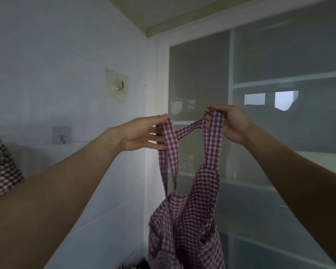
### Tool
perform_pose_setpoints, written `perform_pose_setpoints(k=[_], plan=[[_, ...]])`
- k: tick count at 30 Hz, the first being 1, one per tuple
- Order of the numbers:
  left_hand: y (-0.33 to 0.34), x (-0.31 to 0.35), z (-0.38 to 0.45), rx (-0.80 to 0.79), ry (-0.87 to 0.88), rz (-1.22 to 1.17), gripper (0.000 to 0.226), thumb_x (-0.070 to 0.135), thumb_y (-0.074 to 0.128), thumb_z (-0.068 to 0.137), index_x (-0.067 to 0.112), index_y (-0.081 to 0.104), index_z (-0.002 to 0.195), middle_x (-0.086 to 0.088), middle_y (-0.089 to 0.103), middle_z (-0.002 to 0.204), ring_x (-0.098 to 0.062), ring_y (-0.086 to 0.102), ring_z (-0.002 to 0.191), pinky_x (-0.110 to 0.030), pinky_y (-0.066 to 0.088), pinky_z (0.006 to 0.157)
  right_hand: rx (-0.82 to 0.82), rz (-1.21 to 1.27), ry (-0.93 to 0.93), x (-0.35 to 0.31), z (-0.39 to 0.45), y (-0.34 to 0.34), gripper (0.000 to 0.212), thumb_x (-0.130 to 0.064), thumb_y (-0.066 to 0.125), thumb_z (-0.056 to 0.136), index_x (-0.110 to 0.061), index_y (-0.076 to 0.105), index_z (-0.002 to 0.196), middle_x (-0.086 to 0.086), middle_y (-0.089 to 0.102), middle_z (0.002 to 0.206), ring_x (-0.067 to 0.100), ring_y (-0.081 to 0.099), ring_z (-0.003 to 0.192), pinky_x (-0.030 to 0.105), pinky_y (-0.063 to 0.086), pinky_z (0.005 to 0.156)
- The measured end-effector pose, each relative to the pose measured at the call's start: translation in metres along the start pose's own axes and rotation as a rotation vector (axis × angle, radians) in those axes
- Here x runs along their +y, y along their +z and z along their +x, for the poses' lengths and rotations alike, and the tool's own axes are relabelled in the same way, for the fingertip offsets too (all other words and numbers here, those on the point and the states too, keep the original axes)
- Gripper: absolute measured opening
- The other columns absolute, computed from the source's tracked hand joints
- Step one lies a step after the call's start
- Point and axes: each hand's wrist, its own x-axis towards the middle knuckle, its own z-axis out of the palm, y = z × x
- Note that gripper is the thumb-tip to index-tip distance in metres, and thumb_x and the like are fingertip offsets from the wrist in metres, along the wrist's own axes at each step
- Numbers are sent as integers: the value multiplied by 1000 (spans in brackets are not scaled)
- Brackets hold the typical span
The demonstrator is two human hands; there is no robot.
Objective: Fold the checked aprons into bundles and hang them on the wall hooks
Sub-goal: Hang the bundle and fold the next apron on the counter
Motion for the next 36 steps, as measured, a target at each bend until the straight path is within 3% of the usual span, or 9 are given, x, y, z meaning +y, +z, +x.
perform_pose_setpoints(k=[3,8,14,18,21,23,25,30,36], plan=[[10,-2,11,317,133,146,37,12,67,94,7,54,128,-12,71,100,-23,72,76,-35,62,67,-25,29,12,-3,-2,1,21,-18,48,101,-3,61,97,7,58,82,19,57,73,34,56,66],[-6,-3,14,442,198,218,37,1,62,94,12,45,124,-15,70,96,-25,70,69,-34,59,56,0,0,50,-12,-17,-4,23,-16,46,105,0,63,104,6,69,77,11,69,64,21,58,57],[-4,11,13,186,204,-213,26,6,38,104,4,60,90,-8,58,82,-20,60,75,-32,61,72,-112,-23,8,-17,-24,6,20,-8,55,97,-7,55,117,13,68,111,27,70,92,37,63,76],[17,21,7,77,147,-142,22,11,49,102,5,64,86,-6,66,81,-22,63,85,-37,60,84,-273,-163,56,-11,-30,32,78,11,51,93,-30,22,153,21,52,142,37,70,105,48,59,85],[30,25,4,77,149,-109,15,2,58,96,7,54,109,-12,71,99,-26,70,96,-46,56,94,-345,-333,74,-6,-32,48,108,22,55,85,-40,3,157,21,58,134,35,70,106,49,60,83],[29,23,7,165,158,-73,69,-4,61,93,14,24,148,-14,70,109,-25,72,92,-41,61,78,-338,-411,77,-2,-30,53,114,24,60,81,-40,4,157,17,68,118,35,71,104,51,61,80],[29,21,5,259,167,-58,74,-5,60,93,5,19,153,-14,69,108,-22,71,82,-35,61,65,-302,-463,78,0,-29,56,105,23,60,83,-31,10,158,20,68,118,36,72,98,50,62,75],[-9,8,-3,421,137,-34,23,3,63,94,-9,64,114,-19,70,111,-16,71,77,-22,58,64,-95,-451,119,2,-36,35,44,14,59,89,15,49,132,31,66,114,27,72,74,38,62,73],[-33,-27,-31,448,-199,431,33,9,40,105,-16,61,102,-25,72,83,-34,73,64,-34,61,52,122,-689,317,17,-46,-17,24,-1,69,90,16,64,105,23,72,92,26,73,73,35,63,72]])
